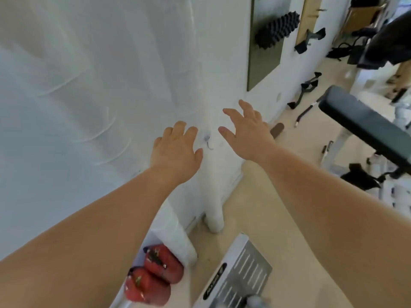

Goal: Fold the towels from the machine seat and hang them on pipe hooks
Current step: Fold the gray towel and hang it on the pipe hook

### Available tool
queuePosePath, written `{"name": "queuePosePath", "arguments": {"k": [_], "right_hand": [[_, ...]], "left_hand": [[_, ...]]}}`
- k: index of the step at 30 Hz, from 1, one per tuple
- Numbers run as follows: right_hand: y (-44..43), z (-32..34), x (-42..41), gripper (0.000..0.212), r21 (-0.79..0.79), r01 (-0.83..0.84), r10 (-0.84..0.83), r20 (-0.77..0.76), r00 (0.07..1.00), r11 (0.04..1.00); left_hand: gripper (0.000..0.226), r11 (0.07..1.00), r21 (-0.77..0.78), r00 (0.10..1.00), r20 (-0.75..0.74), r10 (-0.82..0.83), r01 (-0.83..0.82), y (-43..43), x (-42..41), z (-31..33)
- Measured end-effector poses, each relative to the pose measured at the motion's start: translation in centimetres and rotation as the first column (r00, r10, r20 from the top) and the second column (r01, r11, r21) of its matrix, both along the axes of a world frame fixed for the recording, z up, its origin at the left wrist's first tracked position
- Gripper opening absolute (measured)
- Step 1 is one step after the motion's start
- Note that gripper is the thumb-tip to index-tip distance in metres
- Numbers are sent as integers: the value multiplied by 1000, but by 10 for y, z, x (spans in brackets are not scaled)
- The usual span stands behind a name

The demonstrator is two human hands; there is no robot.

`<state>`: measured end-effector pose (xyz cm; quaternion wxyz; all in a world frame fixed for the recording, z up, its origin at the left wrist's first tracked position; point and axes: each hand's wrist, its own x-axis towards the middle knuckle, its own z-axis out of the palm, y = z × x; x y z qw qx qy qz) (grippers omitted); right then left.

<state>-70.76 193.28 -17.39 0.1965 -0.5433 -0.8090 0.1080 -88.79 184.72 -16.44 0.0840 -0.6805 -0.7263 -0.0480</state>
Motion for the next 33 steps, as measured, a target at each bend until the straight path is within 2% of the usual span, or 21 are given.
{"name": "queuePosePath", "arguments": {"k": [4, 7, 14, 24, 28, 33], "right_hand": [[-56, -96, 11, 59, -200, 89, -71, 95, 993, 976], [-90, -169, 24, 55, -347, 137, -81, 171, 982, 928], [-142, -369, 75, 59, -680, 193, 28, 299, 954, 707], [-226, -638, 156, 58, -814, 268, 130, 384, 914, 516], [-253, -715, 182, 57, -873, 306, 188, 397, 898, 380], [-270, -781, 198, 58, -890, 304, 259, 399, 879, 339]], "left_hand": [[56, 981, -166, 988, 129, -81, 102, -34, -2, -97], [55, 945, -301, 972, 228, -58, 127, -60, 5, -168], [52, 809, -549, 927, 375, 14, 209, -103, 43, -348], [59, 518, -748, 898, 429, -100, 415, -133, 143, -612], [54, 398, -809, 900, 415, -133, 432, -141, 179, -697], [58, 187, -870, 886, 425, -187, 456, -149, 204, -763]]}}
